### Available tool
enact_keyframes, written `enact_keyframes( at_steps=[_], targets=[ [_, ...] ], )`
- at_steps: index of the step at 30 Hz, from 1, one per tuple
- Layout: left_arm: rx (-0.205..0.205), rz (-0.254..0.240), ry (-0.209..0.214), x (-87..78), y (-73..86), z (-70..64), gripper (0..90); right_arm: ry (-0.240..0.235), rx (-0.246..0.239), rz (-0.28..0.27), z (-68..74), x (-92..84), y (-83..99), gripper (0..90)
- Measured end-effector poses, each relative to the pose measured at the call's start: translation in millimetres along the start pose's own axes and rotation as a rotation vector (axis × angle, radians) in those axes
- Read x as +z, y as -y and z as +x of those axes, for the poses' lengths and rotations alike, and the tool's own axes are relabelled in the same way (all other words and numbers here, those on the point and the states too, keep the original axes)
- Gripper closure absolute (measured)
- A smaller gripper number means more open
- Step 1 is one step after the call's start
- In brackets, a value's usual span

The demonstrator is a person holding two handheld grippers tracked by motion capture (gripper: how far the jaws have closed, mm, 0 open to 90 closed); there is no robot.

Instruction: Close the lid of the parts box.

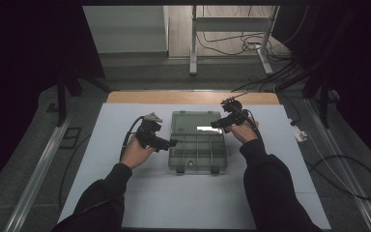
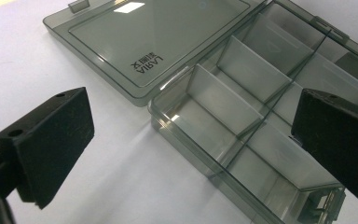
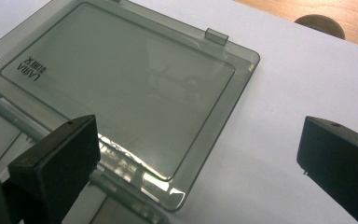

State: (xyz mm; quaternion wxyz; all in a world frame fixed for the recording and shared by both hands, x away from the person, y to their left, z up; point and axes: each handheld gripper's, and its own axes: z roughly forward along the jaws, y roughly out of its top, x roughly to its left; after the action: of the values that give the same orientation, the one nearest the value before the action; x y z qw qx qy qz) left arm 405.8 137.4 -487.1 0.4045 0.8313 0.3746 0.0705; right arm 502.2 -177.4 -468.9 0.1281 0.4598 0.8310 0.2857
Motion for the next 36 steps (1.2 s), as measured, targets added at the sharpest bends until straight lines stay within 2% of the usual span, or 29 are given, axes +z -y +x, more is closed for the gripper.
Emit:
enact_keyframes(
  at_steps=[6, 17, 29, 31, 33, 34, 35, 36],
  targets=[
    [0.017, -0.005, 0.005, 3.6, 4.6, 0.2, 0.0, 0.013, 0.016, 0.028, -3.5, 10.6, -3.5, 0.0],
    [0.02, 0.008, 0.01, 7.3, 7.3, 1.2, 0.0, 0.041, 0.023, 0.072, -9.5, 25.9, -4.0, 0.0],
    [0.033, 0.025, 0.01, 8.6, 7.9, 0.8, 0.0, 0.062, 0.014, 0.123, -12.0, 36.2, -0.5, 0.0],
    [0.034, 0.025, 0.01, 8.6, 8.0, 0.8, 0.0, 0.062, 0.016, 0.125, -12.1, 35.9, -0.7, 1.4],
    [0.036, 0.028, 0.011, 8.9, 8.1, 0.8, 0.0, 0.065, 0.023, 0.134, -12.2, 34.1, -1.5, 11.7],
    [0.036, 0.029, 0.012, 9.0, 8.2, 0.8, 0.0, 0.065, 0.023, 0.134, -12.2, 34.1, -1.5, 11.7],
    [0.037, 0.03, 0.013, 9.3, 8.2, 0.8, 0.0, 0.04, 0.034, 0.132, -12.0, 31.7, -2.3, 22.1],
    [0.038, 0.031, 0.014, 9.5, 8.2, 0.8, 0.0, 0.041, 0.035, 0.135, -11.5, 31.1, -2.6, 24.4]
  ],
)
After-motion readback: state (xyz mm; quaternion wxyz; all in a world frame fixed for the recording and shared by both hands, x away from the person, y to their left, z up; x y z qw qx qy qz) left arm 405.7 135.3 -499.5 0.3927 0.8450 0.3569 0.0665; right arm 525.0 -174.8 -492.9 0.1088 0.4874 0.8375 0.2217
